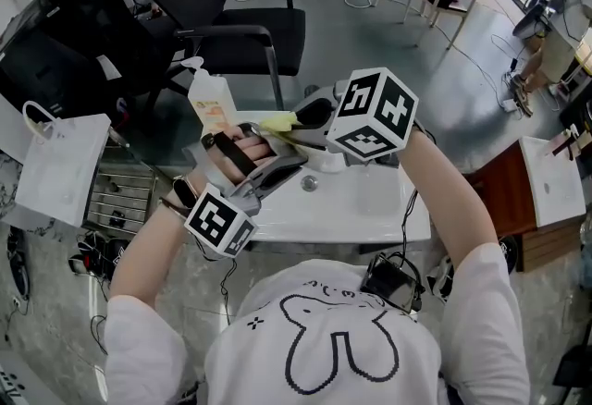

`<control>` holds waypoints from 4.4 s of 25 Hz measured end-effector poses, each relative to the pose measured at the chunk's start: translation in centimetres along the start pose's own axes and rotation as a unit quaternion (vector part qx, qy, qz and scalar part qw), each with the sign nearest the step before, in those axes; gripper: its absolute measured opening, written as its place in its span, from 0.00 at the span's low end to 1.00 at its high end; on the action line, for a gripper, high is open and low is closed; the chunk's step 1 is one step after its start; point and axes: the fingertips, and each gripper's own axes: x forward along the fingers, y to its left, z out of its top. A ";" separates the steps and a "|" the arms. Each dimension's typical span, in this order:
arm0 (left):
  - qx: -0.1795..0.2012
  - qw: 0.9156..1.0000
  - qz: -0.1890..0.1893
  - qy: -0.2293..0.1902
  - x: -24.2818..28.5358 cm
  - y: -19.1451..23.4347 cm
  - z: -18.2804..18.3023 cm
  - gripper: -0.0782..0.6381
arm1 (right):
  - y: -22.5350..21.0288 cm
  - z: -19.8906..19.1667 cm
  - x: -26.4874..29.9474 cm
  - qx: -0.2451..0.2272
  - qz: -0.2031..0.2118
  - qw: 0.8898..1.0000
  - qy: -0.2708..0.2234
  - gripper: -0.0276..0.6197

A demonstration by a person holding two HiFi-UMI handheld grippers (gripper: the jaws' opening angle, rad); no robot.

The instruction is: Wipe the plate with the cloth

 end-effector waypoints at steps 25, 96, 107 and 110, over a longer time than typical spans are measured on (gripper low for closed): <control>0.008 1.000 0.002 0.020 -0.2 0.2 -0.7 0.14 | -6.9 -11.2 1.8 0.080 -0.065 0.987 0.126 0.12; -0.938 0.272 -0.118 0.182 18.8 -33.7 -13.9 0.17 | -5.8 -33.5 4.8 0.435 -0.293 0.851 -0.029 0.12; -0.893 0.320 -0.129 0.290 18.9 -35.9 -13.6 0.26 | -6.7 -31.7 3.9 0.425 -0.300 0.853 -0.043 0.12; -0.891 0.325 -0.140 0.284 19.0 -35.7 -13.2 0.31 | -6.9 -31.2 3.6 0.419 -0.301 0.856 -0.044 0.12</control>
